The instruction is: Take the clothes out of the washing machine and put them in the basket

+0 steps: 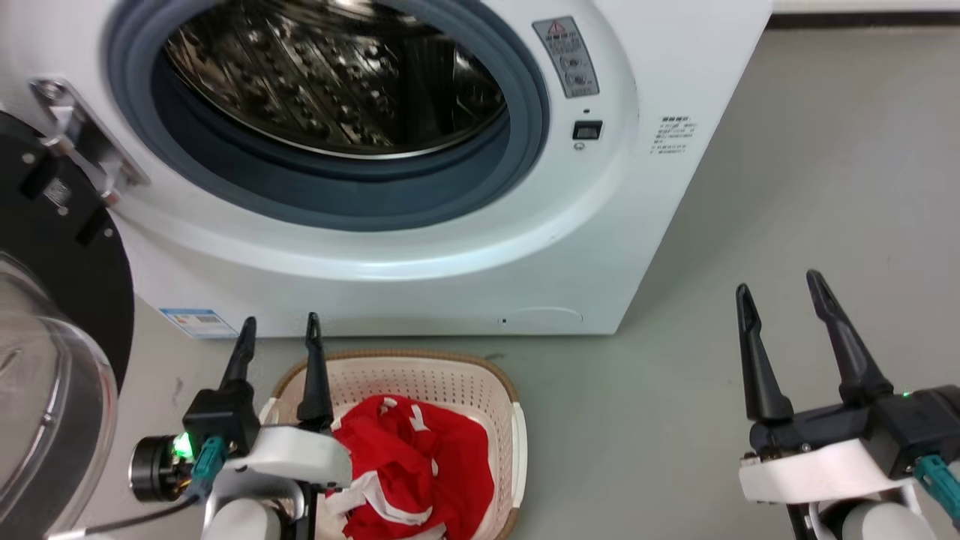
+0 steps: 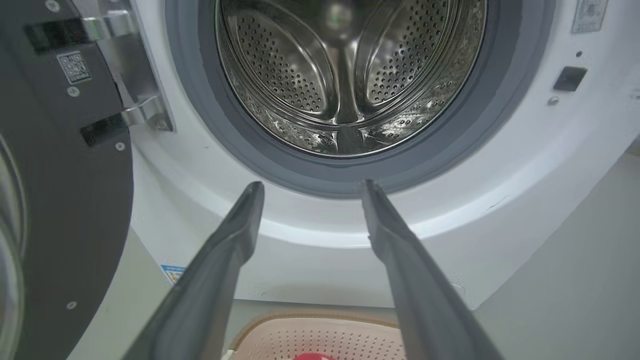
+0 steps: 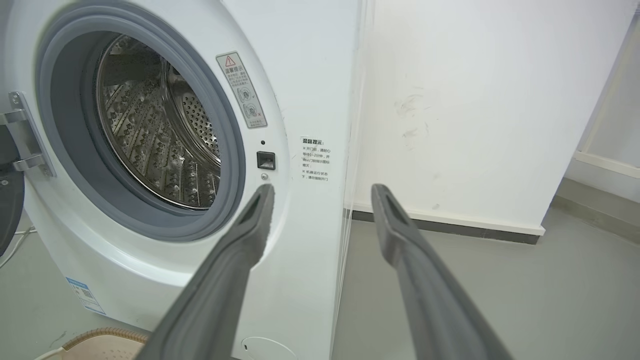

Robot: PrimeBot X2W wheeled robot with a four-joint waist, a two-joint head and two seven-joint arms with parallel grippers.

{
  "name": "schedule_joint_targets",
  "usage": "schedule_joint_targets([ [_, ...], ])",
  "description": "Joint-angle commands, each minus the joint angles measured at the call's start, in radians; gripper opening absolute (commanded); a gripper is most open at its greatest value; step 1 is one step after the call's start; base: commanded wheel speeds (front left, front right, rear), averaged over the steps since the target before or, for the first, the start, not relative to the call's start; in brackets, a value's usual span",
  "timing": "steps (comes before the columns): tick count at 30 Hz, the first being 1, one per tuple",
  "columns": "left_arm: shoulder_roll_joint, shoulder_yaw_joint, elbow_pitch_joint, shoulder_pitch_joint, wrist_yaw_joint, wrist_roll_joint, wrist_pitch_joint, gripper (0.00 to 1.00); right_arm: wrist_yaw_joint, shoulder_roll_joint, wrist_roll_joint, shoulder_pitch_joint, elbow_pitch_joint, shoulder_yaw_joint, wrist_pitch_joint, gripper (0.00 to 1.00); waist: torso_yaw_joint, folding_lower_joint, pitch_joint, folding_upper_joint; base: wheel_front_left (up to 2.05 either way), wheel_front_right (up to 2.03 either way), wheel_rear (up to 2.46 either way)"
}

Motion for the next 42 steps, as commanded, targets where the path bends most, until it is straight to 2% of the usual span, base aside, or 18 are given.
schedule_joint_targets([
  [1,-0.013,0.020,-0.040,0.033,-0.006,0.024,-0.002,1.00,-0.001,0.001,-0.008,0.026,0.007,-0.002,-0.002,1.00,0.010,0.0002,-0.043,0.0000,0.00,0.00,0.00],
  [9,-0.049,0.074,-0.182,0.146,-0.006,0.111,-0.002,1.00,-0.001,0.001,0.001,0.082,0.020,-0.007,-0.002,1.00,0.013,0.0002,-0.132,0.0000,0.00,0.00,0.00],
  [13,-0.054,0.083,-0.207,0.195,-0.015,0.125,-0.002,1.00,-0.001,0.001,0.007,0.112,0.025,-0.005,-0.002,1.00,0.007,0.0002,-0.172,0.0000,0.00,0.00,0.00],
  [21,-0.062,0.095,-0.196,0.247,-0.027,0.133,-0.002,1.00,-0.001,0.001,0.016,0.148,0.024,-0.003,-0.002,1.00,-0.006,0.0002,-0.207,0.0000,0.00,0.00,0.00],
  [42,-0.067,0.109,-0.166,0.248,-0.042,0.141,-0.002,1.00,-0.001,0.001,0.024,0.159,0.031,-0.007,-0.002,1.00,-0.016,0.0002,-0.215,0.0000,0.00,0.00,0.00],
])
